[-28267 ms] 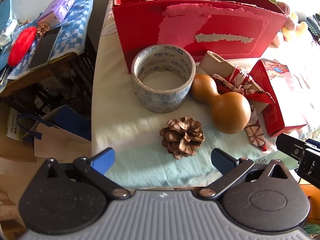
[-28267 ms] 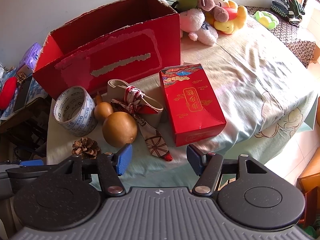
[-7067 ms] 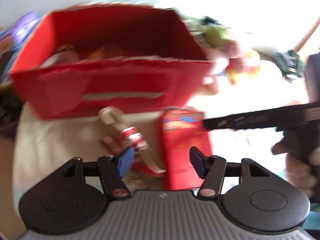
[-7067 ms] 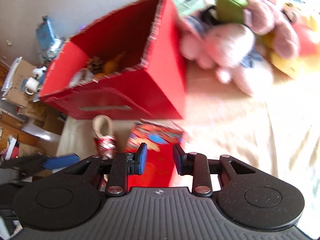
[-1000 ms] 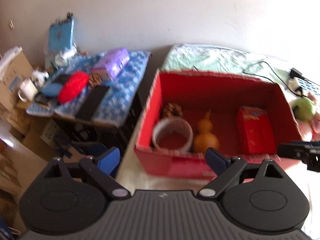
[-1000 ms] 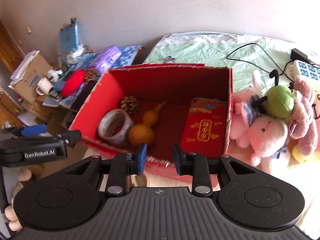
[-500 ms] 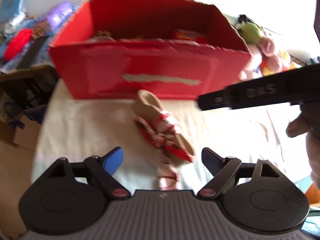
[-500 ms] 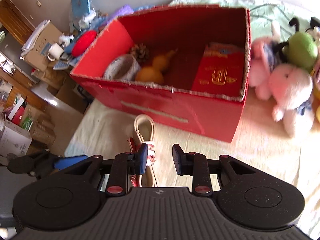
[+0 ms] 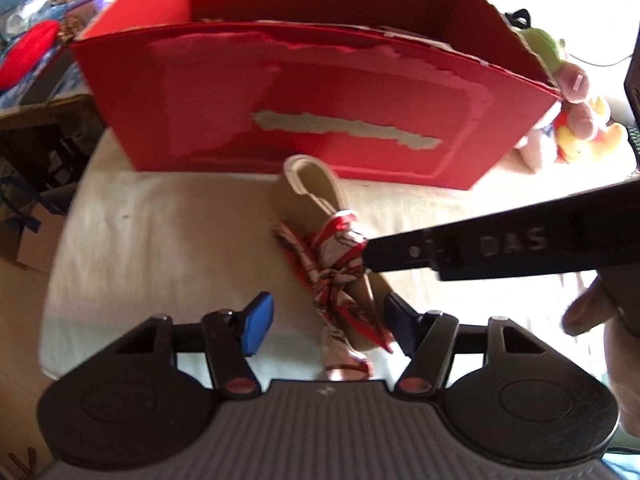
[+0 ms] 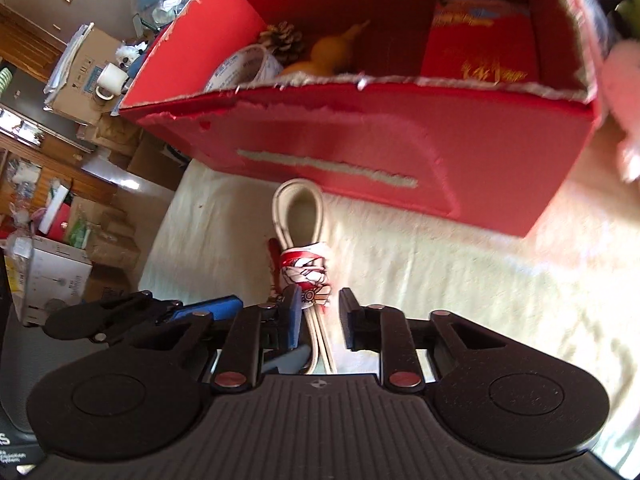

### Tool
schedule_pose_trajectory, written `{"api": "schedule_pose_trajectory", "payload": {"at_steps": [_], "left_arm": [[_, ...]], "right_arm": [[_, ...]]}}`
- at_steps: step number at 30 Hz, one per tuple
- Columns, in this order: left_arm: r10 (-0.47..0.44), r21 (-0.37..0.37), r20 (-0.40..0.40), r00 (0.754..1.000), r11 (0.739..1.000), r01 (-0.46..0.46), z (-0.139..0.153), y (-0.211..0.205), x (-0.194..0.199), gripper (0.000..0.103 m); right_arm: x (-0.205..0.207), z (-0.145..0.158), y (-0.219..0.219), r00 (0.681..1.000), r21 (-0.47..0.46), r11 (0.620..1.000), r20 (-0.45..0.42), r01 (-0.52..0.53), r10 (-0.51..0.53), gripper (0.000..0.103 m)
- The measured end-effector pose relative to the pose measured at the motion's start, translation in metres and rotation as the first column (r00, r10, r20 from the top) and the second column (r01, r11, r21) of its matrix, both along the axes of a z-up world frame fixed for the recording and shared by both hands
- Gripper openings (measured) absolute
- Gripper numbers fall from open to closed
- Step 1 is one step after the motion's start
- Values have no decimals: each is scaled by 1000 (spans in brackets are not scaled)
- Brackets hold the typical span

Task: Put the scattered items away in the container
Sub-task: 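Move the right gripper to the beige shoe and close on its laces, then lift the shoe with the right gripper and carry it into the box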

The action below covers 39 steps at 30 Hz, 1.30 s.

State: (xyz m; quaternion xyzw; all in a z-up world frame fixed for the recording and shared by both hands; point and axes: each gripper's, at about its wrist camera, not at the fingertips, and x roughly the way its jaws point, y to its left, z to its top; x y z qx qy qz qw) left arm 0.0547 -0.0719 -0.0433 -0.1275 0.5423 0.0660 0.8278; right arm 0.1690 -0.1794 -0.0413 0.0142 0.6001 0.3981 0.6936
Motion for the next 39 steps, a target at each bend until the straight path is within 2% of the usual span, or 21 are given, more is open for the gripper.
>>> {"api": "schedule_pose_trajectory", "payload": {"at_steps": [6,10,14,19,22,25,27,34,39], "left_arm": [[28,-9,-26,999,1000,-28,-4,18,-10,62],[1,-7,-17,1000,1000,-1,-2,13,-7,60],[-28,-14,-16,999,1000,27,-3,6,3,59],[-70,-7,-18,997,998,70,-2,3,7,59],[-78,-50,-15,997,996,77,-3,8,7,52],[-107,-81,-1,994,991,107,0,7,4,29],[-133,-62,1,991,989,132,3,1,3,23],[-158,-71,14,987,985,159,9,-4,-8,20],[-163,-39,17,987,986,163,8,-17,-8,22]], "right_arm": [[-8,1,11,999,23,999,-26,-33,34,21],[-9,7,15,998,-14,1000,49,-24,25,29],[-3,0,21,1000,-11,1000,17,-19,19,31],[0,-7,29,999,-50,999,30,-15,17,33],[2,-11,28,1000,-54,999,18,-6,7,29],[1,-11,27,1000,-51,999,11,-4,5,27],[-2,-9,27,1000,-54,999,18,-10,11,26],[-8,-5,22,1000,-43,999,19,-3,4,25],[-10,-9,20,1000,-58,998,12,21,-21,26]]}}
